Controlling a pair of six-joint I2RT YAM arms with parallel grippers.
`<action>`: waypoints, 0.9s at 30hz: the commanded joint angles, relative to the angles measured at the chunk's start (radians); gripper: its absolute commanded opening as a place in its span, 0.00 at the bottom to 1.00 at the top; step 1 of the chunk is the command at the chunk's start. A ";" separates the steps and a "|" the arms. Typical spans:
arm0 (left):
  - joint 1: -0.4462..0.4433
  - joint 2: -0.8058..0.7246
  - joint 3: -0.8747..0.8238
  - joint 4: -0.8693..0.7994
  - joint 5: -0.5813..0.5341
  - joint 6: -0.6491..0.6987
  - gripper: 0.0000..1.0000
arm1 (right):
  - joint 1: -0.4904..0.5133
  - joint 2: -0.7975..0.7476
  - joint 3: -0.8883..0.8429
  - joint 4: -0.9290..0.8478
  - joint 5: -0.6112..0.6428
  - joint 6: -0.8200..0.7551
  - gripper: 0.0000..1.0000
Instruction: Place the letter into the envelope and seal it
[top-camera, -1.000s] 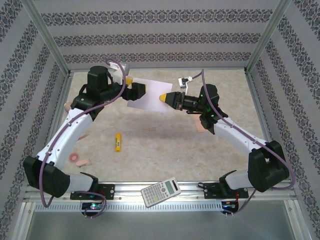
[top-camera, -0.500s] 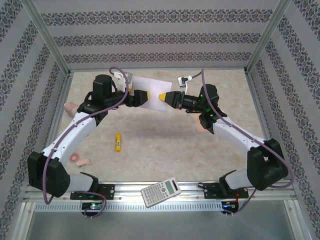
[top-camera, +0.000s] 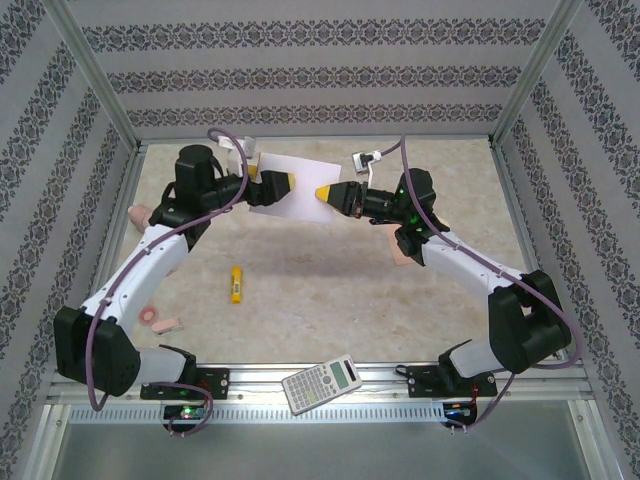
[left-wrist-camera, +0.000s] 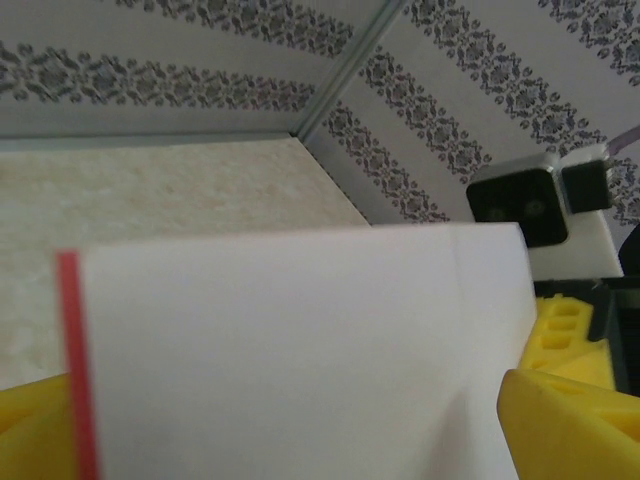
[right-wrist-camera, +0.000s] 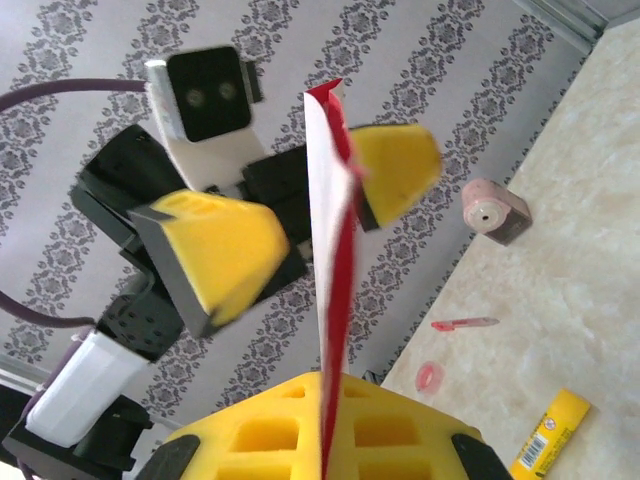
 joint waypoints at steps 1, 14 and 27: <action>0.030 -0.063 0.069 -0.099 -0.012 0.092 0.94 | -0.018 -0.033 0.016 -0.065 -0.008 -0.063 0.00; 0.028 -0.177 0.054 -0.219 -0.033 0.060 0.93 | -0.038 -0.075 0.048 -0.230 0.008 -0.147 0.00; -0.072 -0.160 -0.093 -0.004 -0.045 -0.101 0.92 | -0.020 -0.052 0.048 -0.150 0.028 -0.038 0.00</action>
